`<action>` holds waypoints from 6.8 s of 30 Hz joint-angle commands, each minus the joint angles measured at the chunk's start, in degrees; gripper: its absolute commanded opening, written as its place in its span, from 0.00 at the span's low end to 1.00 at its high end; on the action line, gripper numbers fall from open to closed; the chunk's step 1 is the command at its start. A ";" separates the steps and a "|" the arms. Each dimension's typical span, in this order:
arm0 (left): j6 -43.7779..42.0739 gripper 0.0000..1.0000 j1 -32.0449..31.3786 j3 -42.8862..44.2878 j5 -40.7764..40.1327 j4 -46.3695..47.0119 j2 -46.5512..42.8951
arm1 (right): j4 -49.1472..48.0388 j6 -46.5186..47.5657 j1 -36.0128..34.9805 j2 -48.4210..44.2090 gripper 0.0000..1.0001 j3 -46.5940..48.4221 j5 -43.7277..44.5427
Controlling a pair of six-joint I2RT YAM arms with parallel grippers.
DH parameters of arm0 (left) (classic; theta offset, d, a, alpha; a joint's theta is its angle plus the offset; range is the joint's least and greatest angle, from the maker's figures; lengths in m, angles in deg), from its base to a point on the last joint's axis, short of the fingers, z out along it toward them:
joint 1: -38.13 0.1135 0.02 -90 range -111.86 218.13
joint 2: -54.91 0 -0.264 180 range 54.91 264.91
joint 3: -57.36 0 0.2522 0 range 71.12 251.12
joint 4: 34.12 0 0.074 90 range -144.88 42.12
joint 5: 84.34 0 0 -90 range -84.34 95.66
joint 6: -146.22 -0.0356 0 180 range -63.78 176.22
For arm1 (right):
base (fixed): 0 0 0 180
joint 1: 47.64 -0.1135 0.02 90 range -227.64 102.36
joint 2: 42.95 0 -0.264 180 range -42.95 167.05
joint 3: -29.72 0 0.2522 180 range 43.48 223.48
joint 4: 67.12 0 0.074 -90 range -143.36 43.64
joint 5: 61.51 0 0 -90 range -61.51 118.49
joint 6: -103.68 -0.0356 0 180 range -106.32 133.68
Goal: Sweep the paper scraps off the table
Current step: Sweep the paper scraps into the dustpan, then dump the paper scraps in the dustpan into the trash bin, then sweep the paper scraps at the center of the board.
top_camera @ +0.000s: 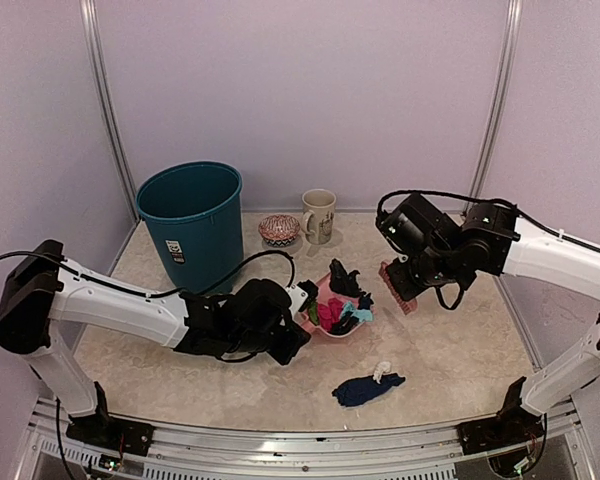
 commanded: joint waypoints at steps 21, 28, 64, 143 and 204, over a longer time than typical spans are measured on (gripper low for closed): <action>-1.74 0.00 4.28 18.53 -4.74 -22.65 -9.55 | -7.81 0.20 7.36 -9.72 0.00 -10.43 3.19; -1.24 0.00 8.62 22.99 -3.65 -28.41 -12.44 | -9.52 0.82 7.70 -10.13 0.00 -11.77 2.72; 31.85 0.00 55.54 3.41 60.14 -3.77 -31.95 | -12.35 1.68 8.17 -6.11 0.00 -11.55 -0.69; 2.59 0.00 22.28 21.13 19.95 -35.16 -33.29 | -14.17 6.68 8.17 -9.92 0.00 -20.00 -66.37; 1.56 0.00 -3.32 10.63 12.17 -30.95 -10.98 | -3.34 8.03 23.38 -12.42 0.00 -7.70 -10.86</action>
